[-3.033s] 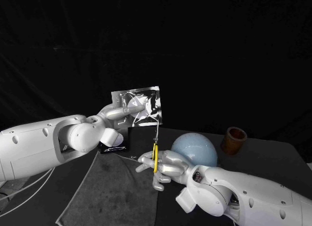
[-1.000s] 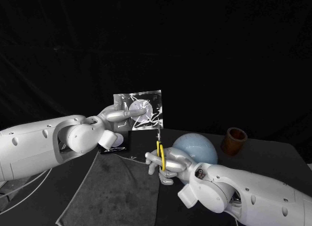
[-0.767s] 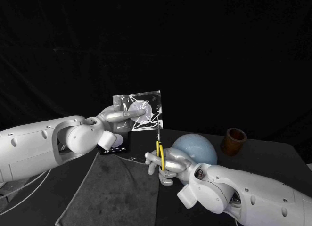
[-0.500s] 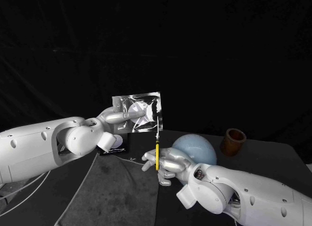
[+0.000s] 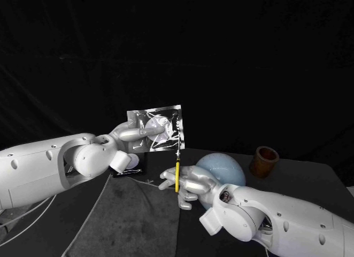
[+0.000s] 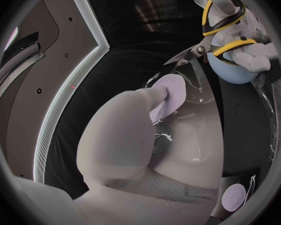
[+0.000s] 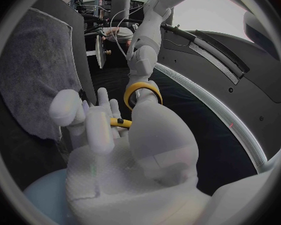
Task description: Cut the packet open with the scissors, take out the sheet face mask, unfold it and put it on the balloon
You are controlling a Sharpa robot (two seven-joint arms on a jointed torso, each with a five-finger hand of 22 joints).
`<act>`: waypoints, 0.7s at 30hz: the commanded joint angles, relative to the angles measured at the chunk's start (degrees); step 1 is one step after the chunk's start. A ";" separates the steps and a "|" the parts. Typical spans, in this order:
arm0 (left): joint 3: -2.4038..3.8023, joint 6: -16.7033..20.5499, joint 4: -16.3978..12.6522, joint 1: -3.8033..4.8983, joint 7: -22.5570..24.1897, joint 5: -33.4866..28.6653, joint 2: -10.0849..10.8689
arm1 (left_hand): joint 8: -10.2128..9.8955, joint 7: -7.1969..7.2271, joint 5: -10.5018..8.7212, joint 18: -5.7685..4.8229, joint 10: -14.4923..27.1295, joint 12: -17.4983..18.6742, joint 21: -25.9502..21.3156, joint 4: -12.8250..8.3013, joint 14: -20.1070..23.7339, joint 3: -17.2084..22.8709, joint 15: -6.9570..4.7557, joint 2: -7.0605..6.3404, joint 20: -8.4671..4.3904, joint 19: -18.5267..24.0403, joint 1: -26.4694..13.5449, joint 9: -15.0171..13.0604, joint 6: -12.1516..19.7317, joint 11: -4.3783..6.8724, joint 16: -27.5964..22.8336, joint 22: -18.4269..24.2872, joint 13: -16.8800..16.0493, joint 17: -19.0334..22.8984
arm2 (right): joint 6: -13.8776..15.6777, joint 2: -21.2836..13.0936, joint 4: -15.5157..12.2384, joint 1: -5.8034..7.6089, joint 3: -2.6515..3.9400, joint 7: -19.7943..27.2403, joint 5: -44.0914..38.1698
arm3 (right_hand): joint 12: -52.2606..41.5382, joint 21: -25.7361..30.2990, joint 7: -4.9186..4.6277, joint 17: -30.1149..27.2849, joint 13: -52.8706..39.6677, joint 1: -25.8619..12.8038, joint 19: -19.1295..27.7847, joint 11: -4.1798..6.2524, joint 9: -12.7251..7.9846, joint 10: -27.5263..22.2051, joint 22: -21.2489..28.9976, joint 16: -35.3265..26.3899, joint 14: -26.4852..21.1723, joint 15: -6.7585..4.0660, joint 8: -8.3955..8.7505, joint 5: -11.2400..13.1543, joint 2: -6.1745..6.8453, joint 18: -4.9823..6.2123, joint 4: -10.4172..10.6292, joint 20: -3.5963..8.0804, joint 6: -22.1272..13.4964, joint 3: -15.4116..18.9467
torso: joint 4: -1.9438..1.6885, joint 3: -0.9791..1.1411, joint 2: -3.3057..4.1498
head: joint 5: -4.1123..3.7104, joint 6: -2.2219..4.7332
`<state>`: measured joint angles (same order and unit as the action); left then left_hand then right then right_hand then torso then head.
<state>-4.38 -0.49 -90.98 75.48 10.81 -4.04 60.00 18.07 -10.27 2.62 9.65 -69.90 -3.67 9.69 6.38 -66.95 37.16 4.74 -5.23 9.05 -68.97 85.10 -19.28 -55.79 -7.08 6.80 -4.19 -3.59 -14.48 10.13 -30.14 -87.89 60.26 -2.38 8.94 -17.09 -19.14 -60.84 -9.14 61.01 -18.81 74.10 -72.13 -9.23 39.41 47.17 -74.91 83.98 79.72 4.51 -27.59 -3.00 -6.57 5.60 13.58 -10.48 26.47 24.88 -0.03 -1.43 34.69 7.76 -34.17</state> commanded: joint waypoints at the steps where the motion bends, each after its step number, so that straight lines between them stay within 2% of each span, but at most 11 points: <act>1: 0.00 -1.32 -0.12 -0.01 0.00 0.81 -0.10 | 0.40 -0.30 0.20 0.71 -0.39 0.11 0.21 -0.30 -0.21 -0.09 -0.32 0.56 -0.07 -0.24 -0.24 -0.56 -0.09 0.03 -0.37 0.03 0.01 -0.07 | 0.25 -0.06 -0.21 0.29 0.19 1.19 -0.09 | 0.26 0.07 -4.29 0.05 0.30 -0.10 0.41 -0.21 -0.11 -0.17 -4.36 -0.16 -0.31 0.31 0.20 0.20 0.37 0.92 -0.06 -0.07 0.38 0.53 | 0.03 0.01 -0.01 | 0.03 0.09; 5: 0.00 -1.36 -0.06 -0.02 -0.04 0.90 -0.08 | 0.42 -0.29 0.20 0.71 -0.41 0.11 0.22 -0.33 -0.22 -0.07 -0.33 0.58 -0.07 -0.25 -0.27 -0.58 -0.09 0.04 -0.37 0.03 0.01 -0.08 | 0.56 -0.20 -0.22 0.47 0.24 1.14 -0.10 | 0.24 -0.46 -4.38 0.50 1.17 -0.04 0.08 -0.22 -0.24 0.96 -4.42 0.02 -0.09 0.39 -0.16 0.21 0.39 0.85 0.02 -0.20 1.71 0.22 | 0.04 0.02 0.00 | 0.00 0.18; 7: 0.00 -1.38 -0.05 -0.02 -0.06 0.96 -0.07 | 0.42 -0.29 0.20 0.71 -0.41 0.11 0.22 -0.33 -0.22 -0.07 -0.33 0.58 -0.07 -0.25 -0.27 -0.58 -0.09 0.04 -0.37 0.03 0.01 -0.08 | 0.93 -0.28 -0.22 0.54 0.27 1.11 -0.09 | -0.21 -1.33 -4.30 1.09 1.67 0.12 -0.50 -0.07 -0.25 2.57 -4.63 0.25 0.26 0.29 -0.75 0.21 0.26 0.71 -0.05 -0.17 3.36 0.08 | 0.05 0.02 0.00 | 0.01 0.21; 8: 0.00 -1.39 -0.04 -0.02 -0.07 0.99 -0.07 | 0.42 -0.29 0.20 0.71 -0.41 0.11 0.22 -0.33 -0.22 -0.07 -0.33 0.58 -0.07 -0.25 -0.27 -0.58 -0.09 0.04 -0.37 0.03 0.01 -0.08 | 1.19 -0.30 -0.22 0.56 0.28 1.09 -0.08 | -1.31 -2.30 -4.02 1.76 1.53 0.40 -1.13 0.37 -0.03 4.91 -4.94 0.47 0.63 0.05 -1.79 0.24 0.01 0.54 -0.23 -0.02 5.53 0.02 | 0.05 0.02 0.02 | 0.02 0.23; 11: 0.00 -1.42 -0.01 -0.02 -0.08 1.03 -0.08 | 0.43 -0.29 0.20 0.72 -0.42 0.11 0.23 -0.35 -0.23 -0.05 -0.33 0.59 -0.07 -0.25 -0.30 -0.59 -0.10 0.04 -0.37 0.03 0.01 -0.09 | 1.80 -0.37 -0.21 0.60 0.30 0.99 -0.02 | -4.61 -5.57 -1.92 4.55 0.45 1.12 -3.28 2.36 0.61 11.20 -6.06 1.25 2.16 -1.66 -4.64 0.19 -0.92 -0.08 -0.92 1.36 10.60 0.20 | 0.04 0.02 0.01 | 0.04 0.21; 13: 0.00 -1.44 0.02 -0.02 -0.07 1.05 -0.08 | 0.43 -0.29 0.20 0.72 -0.42 0.11 0.23 -0.35 -0.23 -0.05 -0.33 0.59 -0.07 -0.25 -0.30 -0.59 -0.10 0.04 -0.37 0.03 0.01 -0.09 | 2.08 -0.43 -0.19 0.62 0.31 0.84 0.00 | -6.46 -6.87 -0.81 5.39 -0.56 1.39 -4.15 3.47 1.09 14.14 -6.51 1.43 2.70 -2.63 -6.11 0.32 -1.35 -0.33 -1.25 2.19 12.63 0.36 | 0.03 0.01 0.01 | 0.07 0.16; 14: 0.00 -1.45 0.03 -0.03 -0.07 1.06 -0.08 | 0.43 -0.29 0.20 0.72 -0.42 0.11 0.23 -0.35 -0.23 -0.05 -0.33 0.59 -0.07 -0.25 -0.30 -0.59 -0.10 0.04 -0.37 0.03 0.01 -0.09 | 2.18 -0.45 -0.18 0.62 0.32 0.76 0.00 | -8.27 -7.61 0.29 5.92 -1.89 1.56 -4.70 4.52 1.86 16.25 -6.76 1.47 3.12 -3.66 -7.66 0.20 -1.71 -0.48 -1.57 3.19 14.20 0.61 | 0.02 0.01 0.02 | 0.09 0.15; 18: 0.00 -1.47 0.08 -0.03 -0.06 1.08 -0.05 | 0.44 -0.29 0.20 0.72 -0.43 0.11 0.23 -0.37 -0.24 -0.04 -0.33 0.60 -0.07 -0.26 -0.32 -0.60 -0.10 0.05 -0.37 0.03 0.01 -0.10 | 2.50 -0.61 -0.18 0.64 0.33 0.45 -0.04 | -12.50 -9.52 2.16 7.51 -5.96 1.65 -6.10 6.26 4.26 18.97 -7.42 1.54 4.17 -5.36 -11.02 0.22 -2.42 -0.95 -2.22 4.87 16.11 1.19 | 0.03 -0.01 0.00 | 0.09 0.14; 21: 0.00 -1.49 0.10 -0.03 -0.05 1.08 -0.03 | 0.44 -0.29 0.20 0.72 -0.43 0.11 0.23 -0.37 -0.24 -0.04 -0.33 0.60 -0.07 -0.26 -0.32 -0.60 -0.10 0.05 -0.37 0.03 0.01 -0.10 | 2.57 -0.70 -0.18 0.64 0.33 0.30 -0.09 | -13.51 -9.70 2.41 7.78 -7.35 1.54 -6.28 6.58 5.02 18.83 -7.47 1.49 4.39 -5.61 -11.76 0.19 -2.61 -1.00 -2.38 5.21 16.06 1.32 | 0.05 -0.01 0.00 | 0.14 0.06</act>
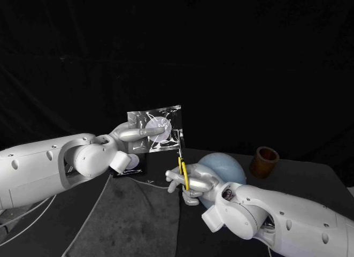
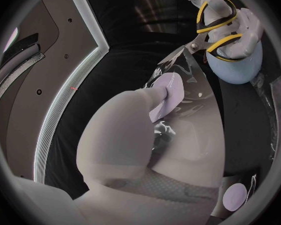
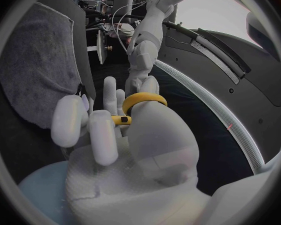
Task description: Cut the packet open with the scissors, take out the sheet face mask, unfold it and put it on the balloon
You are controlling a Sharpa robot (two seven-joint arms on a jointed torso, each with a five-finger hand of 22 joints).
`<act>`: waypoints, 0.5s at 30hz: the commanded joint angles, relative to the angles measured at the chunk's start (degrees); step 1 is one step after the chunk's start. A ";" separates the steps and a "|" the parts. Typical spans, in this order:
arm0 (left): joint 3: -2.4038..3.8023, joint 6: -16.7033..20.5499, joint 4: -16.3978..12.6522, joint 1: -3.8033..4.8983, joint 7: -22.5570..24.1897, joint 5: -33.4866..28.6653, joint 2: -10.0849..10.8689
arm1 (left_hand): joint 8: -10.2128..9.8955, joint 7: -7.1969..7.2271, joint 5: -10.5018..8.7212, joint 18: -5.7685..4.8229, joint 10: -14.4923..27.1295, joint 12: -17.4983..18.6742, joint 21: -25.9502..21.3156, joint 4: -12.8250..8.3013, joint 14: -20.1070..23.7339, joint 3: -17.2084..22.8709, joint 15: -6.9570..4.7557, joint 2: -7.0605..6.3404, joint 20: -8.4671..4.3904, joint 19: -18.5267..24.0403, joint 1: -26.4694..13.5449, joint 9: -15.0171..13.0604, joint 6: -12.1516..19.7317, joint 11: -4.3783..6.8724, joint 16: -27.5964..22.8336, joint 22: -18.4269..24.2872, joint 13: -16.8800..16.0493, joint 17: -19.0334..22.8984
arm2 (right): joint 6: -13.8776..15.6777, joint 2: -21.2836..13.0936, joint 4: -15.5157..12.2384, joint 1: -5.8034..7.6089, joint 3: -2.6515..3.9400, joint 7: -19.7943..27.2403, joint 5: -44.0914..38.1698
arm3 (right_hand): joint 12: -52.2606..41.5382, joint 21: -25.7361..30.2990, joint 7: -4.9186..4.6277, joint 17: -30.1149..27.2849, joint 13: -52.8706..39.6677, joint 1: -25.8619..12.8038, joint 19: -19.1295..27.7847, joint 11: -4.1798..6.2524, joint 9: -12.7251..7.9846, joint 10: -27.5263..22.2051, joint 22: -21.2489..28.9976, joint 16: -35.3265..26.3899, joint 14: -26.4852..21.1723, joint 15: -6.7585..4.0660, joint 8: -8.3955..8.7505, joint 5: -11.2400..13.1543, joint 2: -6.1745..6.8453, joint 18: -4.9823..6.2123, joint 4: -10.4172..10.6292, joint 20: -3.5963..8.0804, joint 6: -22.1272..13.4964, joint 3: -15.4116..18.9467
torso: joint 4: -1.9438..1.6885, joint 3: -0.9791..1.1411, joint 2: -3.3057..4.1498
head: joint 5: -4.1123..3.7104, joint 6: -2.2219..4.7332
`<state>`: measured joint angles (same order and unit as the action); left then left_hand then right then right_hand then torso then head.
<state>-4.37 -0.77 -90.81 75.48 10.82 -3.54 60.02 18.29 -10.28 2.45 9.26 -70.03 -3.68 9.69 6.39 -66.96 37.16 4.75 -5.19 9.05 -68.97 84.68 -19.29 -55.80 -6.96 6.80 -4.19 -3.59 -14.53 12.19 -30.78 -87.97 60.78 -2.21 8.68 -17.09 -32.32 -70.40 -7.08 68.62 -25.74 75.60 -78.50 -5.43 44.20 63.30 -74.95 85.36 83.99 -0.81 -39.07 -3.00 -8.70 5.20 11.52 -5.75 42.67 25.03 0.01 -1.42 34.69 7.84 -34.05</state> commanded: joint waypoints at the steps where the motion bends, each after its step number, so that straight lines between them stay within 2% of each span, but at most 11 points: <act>1: -0.01 -1.22 -0.07 -0.03 -0.07 0.58 -0.04 | 0.22 -0.28 0.37 1.10 -0.30 0.11 0.23 -0.37 -0.23 -0.04 -0.34 0.56 -0.07 -0.26 0.10 -0.60 -0.10 -0.08 -0.37 0.03 0.01 -0.05 | 0.51 -0.07 -0.10 0.12 0.16 0.54 -0.10 | -0.71 -0.19 0.41 0.21 -1.05 -0.04 0.05 2.86 0.54 2.51 -7.43 0.08 0.18 -0.35 -0.54 0.18 -0.55 -0.61 -0.38 0.58 -0.26 1.20 | 0.00 -0.01 0.01 | 0.08 -0.08; 11: -0.01 -1.27 -0.10 -0.03 -0.12 0.58 0.07 | 0.22 -0.28 0.37 1.10 -0.30 0.11 0.23 -0.37 -0.23 -0.04 -0.34 0.56 -0.07 -0.26 0.10 -0.60 -0.10 -0.08 -0.37 0.03 0.01 -0.05 | 0.61 -0.07 -0.16 0.12 0.16 0.57 -0.14 | -1.07 -0.22 0.35 0.18 -2.18 -0.33 -0.01 2.81 1.01 1.55 -7.43 -0.04 0.23 -0.38 -0.67 0.19 -0.63 -0.65 -0.45 0.70 -0.97 1.28 | -0.02 -0.01 0.00 | 0.03 0.07; 12: -0.01 -1.27 -0.10 -0.03 -0.12 0.58 0.08 | 0.22 -0.28 0.37 1.10 -0.30 0.11 0.23 -0.37 -0.23 -0.04 -0.34 0.56 -0.07 -0.26 0.10 -0.60 -0.10 -0.08 -0.37 0.03 0.01 -0.05 | 0.58 -0.07 -0.16 0.12 0.16 0.63 -0.14 | -0.63 0.08 0.08 -0.04 -2.42 -0.49 0.18 2.50 1.05 0.39 -7.31 -0.15 0.14 -0.18 -0.30 0.18 -0.62 -0.62 -0.48 0.59 -1.80 1.27 | -0.02 -0.01 0.00 | 0.00 0.11; 13: -0.01 -1.28 -0.09 -0.03 -0.13 0.58 0.07 | 0.22 -0.28 0.37 1.10 -0.30 0.11 0.23 -0.37 -0.23 -0.04 -0.34 0.56 -0.07 -0.26 0.10 -0.60 -0.10 -0.08 -0.37 0.03 0.01 -0.05 | 0.57 -0.06 -0.19 0.12 0.16 0.71 -0.14 | 1.11 0.69 -0.81 -0.51 -2.06 -0.74 0.57 1.76 0.72 -2.49 -7.07 -0.34 -0.09 0.53 1.08 0.19 -0.56 -0.57 -0.53 0.22 -3.90 1.23 | -0.01 -0.02 0.00 | -0.04 0.15; 15: -0.02 -1.30 -0.09 -0.04 -0.13 0.58 0.06 | 0.22 -0.28 0.37 1.10 -0.30 0.11 0.23 -0.37 -0.23 -0.04 -0.34 0.56 -0.07 -0.26 0.10 -0.60 -0.10 -0.08 -0.37 0.03 0.01 -0.05 | 0.55 -0.04 -0.24 0.12 0.16 0.90 -0.15 | 2.98 1.26 -1.74 -1.01 -1.35 -0.90 0.98 0.81 0.39 -4.82 -6.85 -0.49 -0.37 1.23 2.25 0.16 -0.38 -0.49 -0.69 -0.33 -5.24 1.29 | 0.01 -0.03 -0.02 | -0.12 0.28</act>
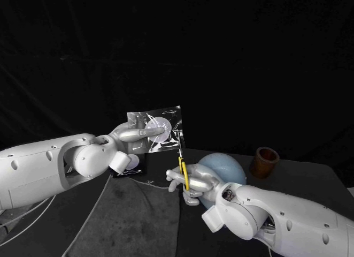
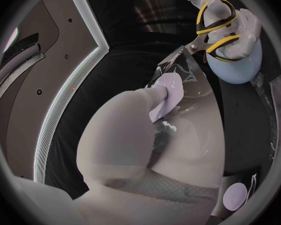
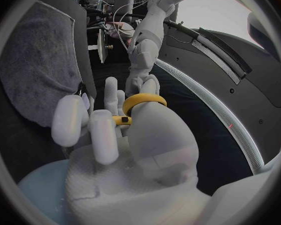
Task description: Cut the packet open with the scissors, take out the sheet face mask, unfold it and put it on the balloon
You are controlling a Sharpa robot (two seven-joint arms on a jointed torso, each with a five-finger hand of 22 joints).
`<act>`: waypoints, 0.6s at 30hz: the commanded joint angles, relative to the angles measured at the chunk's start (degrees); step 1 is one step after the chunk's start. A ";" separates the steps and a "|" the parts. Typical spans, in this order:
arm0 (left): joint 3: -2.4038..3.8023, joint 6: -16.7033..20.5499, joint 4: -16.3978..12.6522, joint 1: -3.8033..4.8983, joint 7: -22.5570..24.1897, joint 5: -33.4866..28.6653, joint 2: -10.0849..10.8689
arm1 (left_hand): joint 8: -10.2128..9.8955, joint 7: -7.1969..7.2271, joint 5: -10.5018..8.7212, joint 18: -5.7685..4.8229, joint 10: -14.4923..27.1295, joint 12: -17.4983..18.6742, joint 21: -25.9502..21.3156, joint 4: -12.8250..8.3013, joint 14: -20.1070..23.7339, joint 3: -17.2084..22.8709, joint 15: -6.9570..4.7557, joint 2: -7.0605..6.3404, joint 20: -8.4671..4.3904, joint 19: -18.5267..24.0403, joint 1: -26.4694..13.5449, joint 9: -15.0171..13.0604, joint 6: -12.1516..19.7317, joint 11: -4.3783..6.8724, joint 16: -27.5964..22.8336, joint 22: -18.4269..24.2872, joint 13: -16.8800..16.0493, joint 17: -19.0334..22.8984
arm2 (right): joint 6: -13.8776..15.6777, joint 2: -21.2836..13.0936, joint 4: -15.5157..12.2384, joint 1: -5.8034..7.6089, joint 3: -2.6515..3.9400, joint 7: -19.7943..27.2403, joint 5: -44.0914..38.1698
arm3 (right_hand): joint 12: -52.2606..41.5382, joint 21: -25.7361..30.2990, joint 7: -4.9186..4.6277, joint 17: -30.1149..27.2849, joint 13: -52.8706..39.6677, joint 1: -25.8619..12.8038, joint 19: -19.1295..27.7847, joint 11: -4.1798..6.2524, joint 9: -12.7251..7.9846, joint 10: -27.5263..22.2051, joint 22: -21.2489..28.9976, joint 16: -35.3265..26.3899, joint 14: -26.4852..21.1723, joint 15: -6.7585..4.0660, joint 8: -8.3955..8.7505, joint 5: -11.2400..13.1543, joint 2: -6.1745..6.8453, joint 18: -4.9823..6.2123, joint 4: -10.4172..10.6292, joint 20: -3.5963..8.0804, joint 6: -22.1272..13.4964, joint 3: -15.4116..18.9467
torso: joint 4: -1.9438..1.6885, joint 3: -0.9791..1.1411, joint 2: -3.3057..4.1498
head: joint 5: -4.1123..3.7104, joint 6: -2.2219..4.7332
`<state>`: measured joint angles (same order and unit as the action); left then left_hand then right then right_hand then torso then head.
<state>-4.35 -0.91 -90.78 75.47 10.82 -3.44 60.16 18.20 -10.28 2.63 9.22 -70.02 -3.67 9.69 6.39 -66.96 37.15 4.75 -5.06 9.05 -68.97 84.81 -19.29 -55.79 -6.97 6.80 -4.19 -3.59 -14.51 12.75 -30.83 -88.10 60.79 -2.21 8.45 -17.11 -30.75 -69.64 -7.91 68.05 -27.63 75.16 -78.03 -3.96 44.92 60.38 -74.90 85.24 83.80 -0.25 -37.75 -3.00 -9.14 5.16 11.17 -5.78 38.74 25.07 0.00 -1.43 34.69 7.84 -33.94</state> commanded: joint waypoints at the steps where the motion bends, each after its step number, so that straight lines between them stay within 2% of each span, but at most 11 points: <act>1: -0.03 -1.17 -0.11 -0.03 -0.13 0.49 -0.09 | 0.31 -0.28 0.20 1.15 -0.31 0.11 0.23 -0.38 -0.23 -0.03 -0.34 0.43 -0.07 -0.26 -0.03 -0.60 -0.10 -0.07 -0.37 0.03 0.01 -0.07 | 0.02 0.04 -0.13 0.12 0.16 1.21 -0.12 | 4.83 1.62 -2.43 -1.70 2.10 -0.72 1.27 -2.23 -1.24 -6.94 -6.46 -0.72 -0.77 1.73 3.46 0.11 0.31 -0.35 -0.38 -0.98 -4.86 1.30 | 0.03 -0.02 -0.03 | -0.14 0.24; 2: -0.03 -1.18 -0.10 -0.03 -0.13 0.49 -0.10 | 0.31 -0.28 0.20 1.15 -0.31 0.11 0.23 -0.38 -0.23 -0.03 -0.34 0.43 -0.07 -0.26 -0.03 -0.60 -0.10 -0.07 -0.37 0.03 0.01 -0.07 | 0.13 0.07 -0.17 0.12 0.16 1.31 -0.13 | 6.76 2.69 -3.83 -2.72 3.28 -0.90 2.02 -3.47 -2.21 -9.23 -6.04 -0.98 -1.32 2.91 5.65 0.17 0.47 -0.28 -0.39 -1.75 -7.66 1.23 | 0.03 -0.01 -0.03 | -0.15 0.33; 3: -0.03 -1.20 -0.09 -0.03 -0.13 0.49 -0.11 | 0.31 -0.28 0.20 1.15 -0.31 0.11 0.23 -0.38 -0.23 -0.03 -0.34 0.43 -0.07 -0.26 -0.03 -0.60 -0.10 -0.07 -0.37 0.03 0.01 -0.07 | 0.27 0.10 -0.20 0.12 0.16 1.39 -0.13 | 8.03 3.58 -4.65 -3.47 4.35 -1.06 2.70 -4.31 -2.88 -10.22 -5.69 -1.13 -1.81 3.80 6.86 0.19 0.70 -0.17 -0.42 -2.52 -8.70 1.16 | 0.03 -0.01 -0.02 | -0.16 0.38; 4: -0.03 -1.20 -0.09 -0.03 -0.13 0.49 -0.12 | 0.31 -0.28 0.20 1.15 -0.31 0.11 0.23 -0.38 -0.23 -0.03 -0.34 0.43 -0.07 -0.26 -0.03 -0.60 -0.10 -0.07 -0.37 0.03 0.01 -0.07 | 0.36 0.13 -0.21 0.12 0.16 1.44 -0.13 | 9.13 4.88 -5.06 -4.55 5.22 -1.21 3.62 -4.94 -3.34 -11.40 -5.15 -1.39 -2.40 4.31 7.71 0.18 0.89 0.11 -0.40 -2.98 -9.52 1.07 | 0.03 -0.01 -0.02 | -0.16 0.38; 5: -0.03 -1.22 -0.08 -0.04 -0.12 0.50 -0.14 | 0.31 -0.28 0.20 1.15 -0.31 0.11 0.23 -0.38 -0.23 -0.03 -0.34 0.43 -0.07 -0.26 -0.03 -0.60 -0.10 -0.07 -0.37 0.03 0.01 -0.07 | 0.61 0.19 -0.24 0.12 0.16 1.54 -0.13 | 11.12 7.52 -5.92 -6.76 7.14 -1.53 5.51 -5.69 -4.61 -13.59 -4.01 -1.95 -3.76 5.14 10.35 0.19 1.49 0.81 -0.22 -3.99 -13.29 0.71 | 0.02 0.00 -0.02 | -0.23 0.45; 10: -0.04 -1.26 -0.08 -0.05 -0.14 0.59 -0.15 | 0.36 -0.26 0.19 1.15 -0.37 0.11 0.26 -0.53 -0.28 0.06 -0.36 0.46 -0.08 -0.26 -0.20 -0.68 -0.10 -0.05 -0.38 0.03 0.01 -0.12 | 1.22 0.39 -0.32 0.12 0.16 1.71 -0.11 | 12.63 10.26 -6.61 -8.59 9.34 -1.90 7.48 -6.39 -5.27 -15.21 -2.68 -2.33 -4.96 5.76 10.95 0.19 2.51 1.63 0.43 -5.17 -14.58 -0.29 | 0.00 0.00 -0.02 | -0.47 0.40; 12: -0.04 -1.29 -0.08 -0.05 -0.15 0.70 -0.14 | 0.36 -0.26 0.19 1.15 -0.37 0.11 0.26 -0.53 -0.28 0.06 -0.36 0.46 -0.08 -0.26 -0.20 -0.68 -0.10 -0.05 -0.38 0.03 0.01 -0.12 | 1.28 0.43 -0.35 0.12 0.16 1.71 -0.10 | 12.65 10.14 -6.66 -8.50 9.44 -1.91 7.41 -6.43 -5.29 -15.22 -2.71 -2.30 -4.94 5.79 10.92 0.19 2.56 1.61 0.47 -5.22 -14.57 -0.36 | -0.02 0.00 -0.02 | -0.73 0.40; 18: -0.05 -1.41 0.00 -0.06 -0.20 1.33 -0.13 | 0.36 -0.26 0.19 1.15 -0.37 0.11 0.26 -0.53 -0.28 0.06 -0.36 0.46 -0.08 -0.26 -0.20 -0.68 -0.10 -0.05 -0.38 0.03 0.01 -0.12 | 1.39 0.43 -0.55 0.22 0.20 1.73 -0.06 | 12.49 9.60 -6.92 -8.09 10.28 -1.83 7.09 -6.61 -5.32 -14.60 -2.78 -2.05 -4.83 6.01 10.21 0.19 2.78 1.60 0.79 -5.60 -13.40 -1.03 | 0.02 0.01 -0.03 | -0.62 0.31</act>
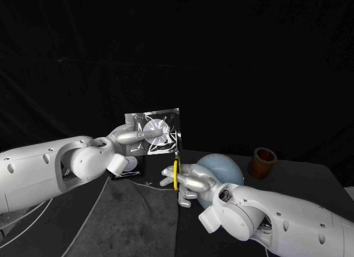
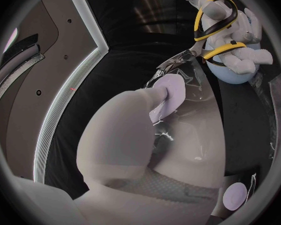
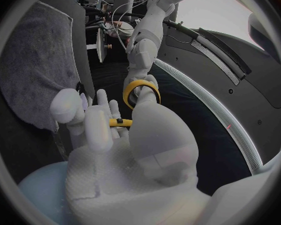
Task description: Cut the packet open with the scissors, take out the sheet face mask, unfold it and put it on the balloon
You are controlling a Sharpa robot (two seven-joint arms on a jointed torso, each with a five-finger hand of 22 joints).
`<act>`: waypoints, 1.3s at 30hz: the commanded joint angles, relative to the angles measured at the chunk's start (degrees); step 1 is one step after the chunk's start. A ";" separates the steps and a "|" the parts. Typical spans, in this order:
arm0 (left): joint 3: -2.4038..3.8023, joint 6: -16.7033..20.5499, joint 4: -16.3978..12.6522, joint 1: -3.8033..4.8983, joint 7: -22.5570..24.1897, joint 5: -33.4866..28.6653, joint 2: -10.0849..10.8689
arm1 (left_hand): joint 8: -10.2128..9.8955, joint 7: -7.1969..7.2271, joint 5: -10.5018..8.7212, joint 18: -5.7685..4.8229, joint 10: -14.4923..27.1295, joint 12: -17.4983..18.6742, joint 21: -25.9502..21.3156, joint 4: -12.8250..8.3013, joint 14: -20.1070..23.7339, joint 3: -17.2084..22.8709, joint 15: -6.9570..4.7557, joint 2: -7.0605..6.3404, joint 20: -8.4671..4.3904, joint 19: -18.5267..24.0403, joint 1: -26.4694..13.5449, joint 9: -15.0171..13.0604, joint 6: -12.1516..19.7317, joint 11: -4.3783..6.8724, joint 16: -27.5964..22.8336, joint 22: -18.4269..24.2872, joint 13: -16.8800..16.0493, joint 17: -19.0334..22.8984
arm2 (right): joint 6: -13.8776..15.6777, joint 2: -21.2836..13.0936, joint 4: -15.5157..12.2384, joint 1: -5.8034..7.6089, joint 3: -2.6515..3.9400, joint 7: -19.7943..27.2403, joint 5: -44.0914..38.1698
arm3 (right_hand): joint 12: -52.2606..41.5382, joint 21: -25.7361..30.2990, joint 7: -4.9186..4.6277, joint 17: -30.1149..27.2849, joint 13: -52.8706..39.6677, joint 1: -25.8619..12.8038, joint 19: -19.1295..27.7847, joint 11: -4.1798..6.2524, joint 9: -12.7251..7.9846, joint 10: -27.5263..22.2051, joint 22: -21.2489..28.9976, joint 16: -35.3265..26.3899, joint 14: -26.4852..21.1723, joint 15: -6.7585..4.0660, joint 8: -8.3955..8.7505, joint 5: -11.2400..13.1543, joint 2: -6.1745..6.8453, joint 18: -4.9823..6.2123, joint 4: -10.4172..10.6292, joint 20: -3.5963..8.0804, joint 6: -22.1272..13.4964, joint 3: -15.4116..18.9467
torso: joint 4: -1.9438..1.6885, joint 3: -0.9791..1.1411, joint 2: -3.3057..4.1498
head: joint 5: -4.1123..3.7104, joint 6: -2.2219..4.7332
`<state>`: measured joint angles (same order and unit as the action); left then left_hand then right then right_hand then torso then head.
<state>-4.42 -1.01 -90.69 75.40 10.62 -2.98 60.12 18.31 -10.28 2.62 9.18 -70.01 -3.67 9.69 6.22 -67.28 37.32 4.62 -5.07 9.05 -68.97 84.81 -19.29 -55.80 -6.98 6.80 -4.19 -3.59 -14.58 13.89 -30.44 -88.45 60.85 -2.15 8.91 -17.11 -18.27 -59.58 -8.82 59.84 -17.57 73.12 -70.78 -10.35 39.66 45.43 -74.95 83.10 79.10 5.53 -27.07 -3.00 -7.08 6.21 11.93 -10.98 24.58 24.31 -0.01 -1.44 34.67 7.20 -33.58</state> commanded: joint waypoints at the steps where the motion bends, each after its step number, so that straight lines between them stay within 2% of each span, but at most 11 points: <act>1: 0.02 -1.33 -0.08 0.00 -0.01 0.94 -0.10 | 0.25 -0.26 0.20 1.19 -0.38 0.11 0.26 -0.36 0.04 -0.12 -0.22 0.46 -0.08 -0.26 -0.20 -0.68 -0.10 -0.04 -0.38 0.03 0.01 -0.05 | 0.26 0.02 -0.21 0.19 0.15 1.27 -0.05 | 0.00 -0.53 -6.03 0.18 0.27 0.21 -0.19 -0.22 -0.06 0.38 -2.75 0.12 -0.10 0.24 -0.51 0.19 0.72 0.54 0.05 -0.41 0.83 -0.31 | 0.03 0.01 0.00 | 0.02 -0.05; 8: -0.01 -1.46 0.04 -0.01 -0.11 1.42 -0.06 | 0.25 -0.26 0.20 1.19 -0.38 0.11 0.26 -0.36 0.04 -0.12 -0.22 0.46 -0.08 -0.26 -0.20 -0.68 -0.10 -0.04 -0.38 0.03 0.01 -0.05 | 0.80 -0.17 -0.39 0.49 0.26 1.34 0.19 | -0.95 -2.42 -5.83 1.48 1.29 0.56 -1.39 0.06 -0.31 2.52 -3.30 0.71 0.55 0.11 -1.58 0.21 0.74 0.25 0.27 -0.48 3.20 -1.00 | 0.02 0.01 0.00 | 0.04 0.00; 11: -0.02 -1.49 0.06 -0.01 -0.15 1.52 -0.04 | 0.25 -0.26 0.20 1.19 -0.38 0.11 0.26 -0.36 0.04 -0.12 -0.22 0.46 -0.08 -0.26 -0.20 -0.68 -0.10 -0.04 -0.38 0.03 0.01 -0.05 | 1.45 -0.24 -0.37 0.56 0.31 1.30 0.42 | -3.11 -5.99 -4.64 4.45 1.15 1.28 -3.73 1.19 -0.35 6.73 -4.68 1.70 2.09 -0.76 -3.00 0.19 0.15 -0.42 -0.09 0.17 6.26 -1.25 | 0.00 0.02 0.03 | 0.10 0.02; 13: -0.03 -1.51 0.06 -0.01 -0.17 1.60 -0.02 | 0.25 -0.26 0.20 1.19 -0.38 0.11 0.26 -0.36 0.04 -0.12 -0.22 0.46 -0.08 -0.26 -0.20 -0.68 -0.10 -0.04 -0.38 0.03 0.01 -0.05 | 1.82 -0.28 -0.35 0.58 0.33 1.24 0.52 | -5.52 -8.48 -3.15 6.28 0.37 1.81 -5.36 2.72 -0.18 11.16 -5.68 2.24 3.13 -1.98 -4.84 0.24 -0.62 -0.90 -0.47 1.21 9.74 -1.25 | 0.00 0.02 0.03 | 0.10 0.03; 14: -0.03 -1.53 0.07 -0.01 -0.17 1.64 -0.01 | 0.25 -0.26 0.20 1.19 -0.38 0.11 0.26 -0.36 0.04 -0.12 -0.22 0.46 -0.08 -0.26 -0.20 -0.68 -0.10 -0.04 -0.38 0.03 0.01 -0.05 | 1.99 -0.30 -0.35 0.58 0.34 1.20 0.57 | -7.06 -9.57 -2.09 7.02 -0.33 2.11 -6.10 3.69 -0.04 13.89 -6.13 2.39 3.60 -2.84 -5.98 0.14 -1.17 -1.13 -0.69 1.95 11.78 -1.25 | 0.02 0.02 0.03 | 0.10 0.03; 21: -0.04 -1.63 0.05 -0.02 -0.17 1.76 0.04 | 0.29 -0.25 0.20 1.19 -0.41 0.12 0.28 -0.46 0.02 -0.08 -0.23 0.46 -0.09 -0.27 -0.33 -0.73 -0.10 -0.03 -0.39 0.03 0.01 -0.08 | 2.75 -0.40 -0.34 0.60 0.38 0.94 0.65 | -12.19 -13.24 1.13 9.86 -4.57 2.87 -8.66 6.88 1.34 20.13 -7.62 2.69 5.43 -5.85 -10.03 0.23 -2.67 -1.96 -1.68 4.89 17.02 -0.31 | 0.02 0.03 0.04 | 0.03 0.06; 28: -0.04 -1.73 -0.03 -0.02 -0.15 1.77 0.10 | 0.29 -0.25 0.20 1.19 -0.41 0.12 0.28 -0.46 0.02 -0.08 -0.23 0.46 -0.09 -0.27 -0.33 -0.73 -0.10 -0.03 -0.39 0.03 0.01 -0.08 | 3.05 -0.43 -0.34 0.61 0.40 0.77 0.50 | -15.07 -14.58 2.38 11.18 -8.12 3.05 -9.65 8.08 2.85 21.46 -8.19 2.73 6.20 -6.99 -12.11 0.18 -3.74 -2.30 -2.16 6.05 18.41 0.45 | 0.00 0.03 0.04 | -0.02 0.03; 33: -0.04 -1.73 -0.06 -0.02 -0.17 1.78 0.14 | 0.29 -0.25 0.20 1.19 -0.41 0.12 0.28 -0.46 0.02 -0.08 -0.23 0.46 -0.09 -0.27 -0.33 -0.73 -0.10 -0.03 -0.39 0.03 0.01 -0.08 | 3.08 -0.47 -0.38 0.61 0.40 0.87 0.33 | -14.81 -14.42 2.26 11.06 -8.80 2.87 -9.58 7.98 3.08 20.20 -8.13 2.60 6.23 -7.00 -12.00 0.21 -3.88 -2.29 -2.21 6.21 17.69 0.94 | -0.02 0.02 0.04 | -0.02 0.14; 34: -0.04 -1.73 -0.06 -0.02 -0.17 1.78 0.14 | 0.29 -0.25 0.20 1.19 -0.41 0.12 0.28 -0.46 0.02 -0.08 -0.23 0.46 -0.09 -0.27 -0.33 -0.73 -0.10 -0.03 -0.39 0.03 0.01 -0.08 | 2.97 -0.47 -0.39 0.61 0.40 0.94 0.30 | -13.37 -13.92 1.69 10.74 -8.60 2.66 -9.26 7.30 2.90 17.94 -7.92 2.44 6.09 -6.56 -11.11 0.17 -3.96 -2.25 -2.22 5.98 16.20 1.35 | -0.01 0.01 0.04 | -0.04 0.17; 37: -0.05 -1.72 -0.06 -0.02 -0.17 1.78 0.14 | 0.29 -0.25 0.20 1.19 -0.41 0.12 0.28 -0.46 0.02 -0.08 -0.23 0.46 -0.09 -0.27 -0.33 -0.73 -0.10 -0.03 -0.39 0.03 0.01 -0.08 | 2.73 -0.43 -0.38 0.62 0.40 1.10 0.27 | -7.35 -11.33 -1.23 8.47 -6.09 2.12 -7.50 4.51 1.61 9.80 -6.84 1.76 5.10 -4.41 -7.12 0.11 -3.37 -1.86 -2.45 4.64 10.61 2.07 | 0.01 0.01 0.04 | -0.05 0.19; 39: -0.05 -1.72 -0.07 -0.02 -0.18 1.78 0.14 | 0.29 -0.25 0.20 1.19 -0.41 0.12 0.28 -0.46 0.02 -0.08 -0.23 0.46 -0.09 -0.27 -0.33 -0.73 -0.10 -0.03 -0.39 0.03 0.01 -0.08 | 2.67 -0.41 -0.41 0.63 0.40 1.23 0.26 | -5.50 -10.30 -2.49 7.56 -4.88 1.89 -6.75 3.32 0.91 8.10 -6.41 1.53 4.59 -3.11 -5.44 0.23 -3.27 -1.77 -2.56 3.67 8.83 2.03 | -0.01 0.01 0.05 | -0.08 0.27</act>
<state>-4.44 -1.52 -90.54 75.41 10.61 -1.74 60.34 18.40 -10.28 2.63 9.68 -69.90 -3.68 9.69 6.07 -67.27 37.16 4.63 -5.39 9.05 -68.97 84.49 -19.33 -55.80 -7.09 6.80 -4.19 -3.59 -14.60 16.77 -30.87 -88.80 61.35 -1.91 8.82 -16.57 -23.56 -69.25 -9.91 66.93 -22.25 75.65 -77.25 -7.09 40.53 53.31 -74.95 84.57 83.39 2.45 -32.43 -3.00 -10.55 4.34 9.61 -7.50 33.28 24.90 -0.01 -1.41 34.71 7.15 -33.39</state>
